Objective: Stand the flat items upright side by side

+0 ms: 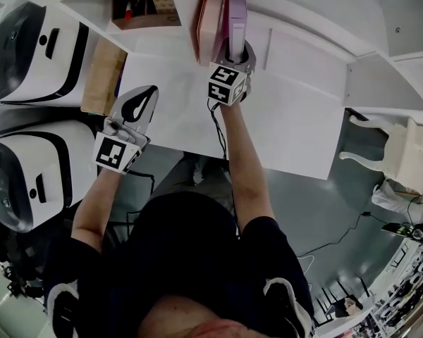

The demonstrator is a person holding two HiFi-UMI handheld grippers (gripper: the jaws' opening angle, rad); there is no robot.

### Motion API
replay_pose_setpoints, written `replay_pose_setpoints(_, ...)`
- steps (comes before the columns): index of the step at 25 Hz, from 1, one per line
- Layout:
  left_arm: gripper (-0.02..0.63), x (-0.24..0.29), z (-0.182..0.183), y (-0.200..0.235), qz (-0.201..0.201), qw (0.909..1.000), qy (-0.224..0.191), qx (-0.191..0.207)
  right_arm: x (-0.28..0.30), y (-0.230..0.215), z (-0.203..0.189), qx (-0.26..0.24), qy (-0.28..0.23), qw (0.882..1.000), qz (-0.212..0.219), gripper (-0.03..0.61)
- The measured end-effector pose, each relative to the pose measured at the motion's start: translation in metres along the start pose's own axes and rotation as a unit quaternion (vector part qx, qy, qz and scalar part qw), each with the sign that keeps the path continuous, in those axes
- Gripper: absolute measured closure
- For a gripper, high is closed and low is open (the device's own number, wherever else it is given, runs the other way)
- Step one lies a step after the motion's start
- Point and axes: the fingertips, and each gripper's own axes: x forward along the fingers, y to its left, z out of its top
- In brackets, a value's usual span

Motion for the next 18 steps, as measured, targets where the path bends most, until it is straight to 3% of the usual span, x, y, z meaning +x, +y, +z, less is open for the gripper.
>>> replay_pose_setpoints(10, 0.615, -0.003, -0.006, 0.008, 0.009, 0.9999, 0.000, -0.010, 0.009, 0.022, -0.006, 0.031, -0.018, 0.999, 0.028, 0.403)
replay_pose_setpoints(18, 0.615, -0.007, -0.013, 0.014, 0.011, 0.9998, 0.009, -0.013, 0.005, 0.035, -0.026, 0.008, 0.018, 0.996, 0.084, 0.366)
